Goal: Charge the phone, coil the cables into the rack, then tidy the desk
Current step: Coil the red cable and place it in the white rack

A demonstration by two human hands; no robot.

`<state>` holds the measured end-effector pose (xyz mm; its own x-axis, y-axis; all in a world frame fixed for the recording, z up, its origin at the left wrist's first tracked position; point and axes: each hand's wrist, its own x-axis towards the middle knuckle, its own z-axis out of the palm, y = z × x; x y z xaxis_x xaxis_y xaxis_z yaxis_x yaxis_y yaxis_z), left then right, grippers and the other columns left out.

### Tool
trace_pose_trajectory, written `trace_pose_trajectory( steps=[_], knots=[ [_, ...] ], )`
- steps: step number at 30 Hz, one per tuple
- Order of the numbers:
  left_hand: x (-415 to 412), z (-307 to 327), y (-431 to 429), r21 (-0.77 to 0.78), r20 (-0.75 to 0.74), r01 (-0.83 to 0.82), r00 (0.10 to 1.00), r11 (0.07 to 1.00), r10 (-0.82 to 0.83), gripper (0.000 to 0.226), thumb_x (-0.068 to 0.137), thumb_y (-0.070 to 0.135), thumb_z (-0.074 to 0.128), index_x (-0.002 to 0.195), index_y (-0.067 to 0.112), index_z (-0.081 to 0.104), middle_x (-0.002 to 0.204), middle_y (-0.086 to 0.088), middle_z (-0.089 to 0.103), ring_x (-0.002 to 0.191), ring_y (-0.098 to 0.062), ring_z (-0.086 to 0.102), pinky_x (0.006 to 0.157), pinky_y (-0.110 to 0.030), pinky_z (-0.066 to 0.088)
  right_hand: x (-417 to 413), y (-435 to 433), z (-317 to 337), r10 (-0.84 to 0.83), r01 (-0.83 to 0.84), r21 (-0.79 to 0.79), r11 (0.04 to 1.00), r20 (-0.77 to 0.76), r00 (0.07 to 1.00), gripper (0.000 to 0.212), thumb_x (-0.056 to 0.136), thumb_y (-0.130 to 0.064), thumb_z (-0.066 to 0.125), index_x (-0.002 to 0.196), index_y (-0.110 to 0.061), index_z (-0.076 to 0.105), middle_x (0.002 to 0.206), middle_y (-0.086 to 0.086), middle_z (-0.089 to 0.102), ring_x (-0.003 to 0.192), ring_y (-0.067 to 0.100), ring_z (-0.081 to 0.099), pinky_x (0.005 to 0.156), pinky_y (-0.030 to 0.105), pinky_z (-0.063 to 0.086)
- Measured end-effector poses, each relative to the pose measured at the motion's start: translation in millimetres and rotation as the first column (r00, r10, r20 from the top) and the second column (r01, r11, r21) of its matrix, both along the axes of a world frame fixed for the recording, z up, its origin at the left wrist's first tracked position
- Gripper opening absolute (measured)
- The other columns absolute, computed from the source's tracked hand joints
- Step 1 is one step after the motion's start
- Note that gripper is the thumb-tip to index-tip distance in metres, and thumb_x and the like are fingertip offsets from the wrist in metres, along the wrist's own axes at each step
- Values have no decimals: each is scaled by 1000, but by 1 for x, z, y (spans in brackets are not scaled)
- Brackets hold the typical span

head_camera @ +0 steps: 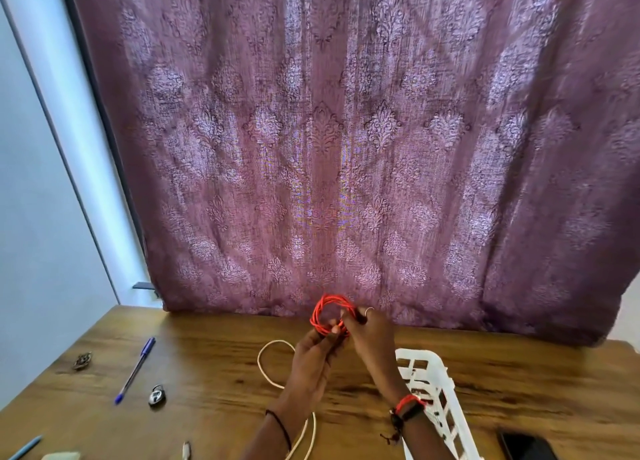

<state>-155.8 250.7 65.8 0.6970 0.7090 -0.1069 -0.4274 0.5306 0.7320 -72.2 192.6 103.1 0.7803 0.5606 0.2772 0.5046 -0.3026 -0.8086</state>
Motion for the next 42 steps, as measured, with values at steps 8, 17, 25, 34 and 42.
trace_pose_trajectory(
  steps=[8,17,25,34,42],
  knots=[
    [-1,7,-1,10,-105,-25,994,1000,26,26,96,9,46,105,-10,61,88,-18,70,71,-17,71,63,-25,58,-1,-4,3,29,-25,90,996,-45,999,36,79,-19,66,114,-13,67,104,4,71,97,15,65,72,8,37],
    [-5,15,7,-175,-102,73,991,982,-92,31,93,-2,32,105,-7,60,82,-17,72,70,-20,71,57,-27,57,5,-13,13,344,-333,139,933,-58,937,61,84,-6,61,124,-48,44,106,2,68,91,17,65,67,5,42],
    [-7,21,6,-250,-49,185,978,950,-203,26,93,-1,41,110,-14,55,96,-28,66,84,-33,67,57,-32,58,24,-13,18,568,-527,219,821,-231,790,79,67,-4,57,126,-54,41,72,13,52,64,18,45,59,25,40],
    [10,5,0,-186,-12,-75,997,980,74,20,95,1,43,101,-8,59,78,-12,72,64,-14,69,59,-23,57,4,-4,9,30,-17,-71,997,194,981,70,75,-29,75,134,-14,42,110,5,56,103,20,55,87,24,44],
    [11,0,-9,-132,-41,-203,979,970,199,16,93,1,47,89,0,62,69,-6,70,58,-8,65,53,-17,53,-15,10,-9,-65,64,-75,995,-16,998,34,76,-26,72,96,-2,58,88,13,68,85,27,66,63,27,41]
  ],
)
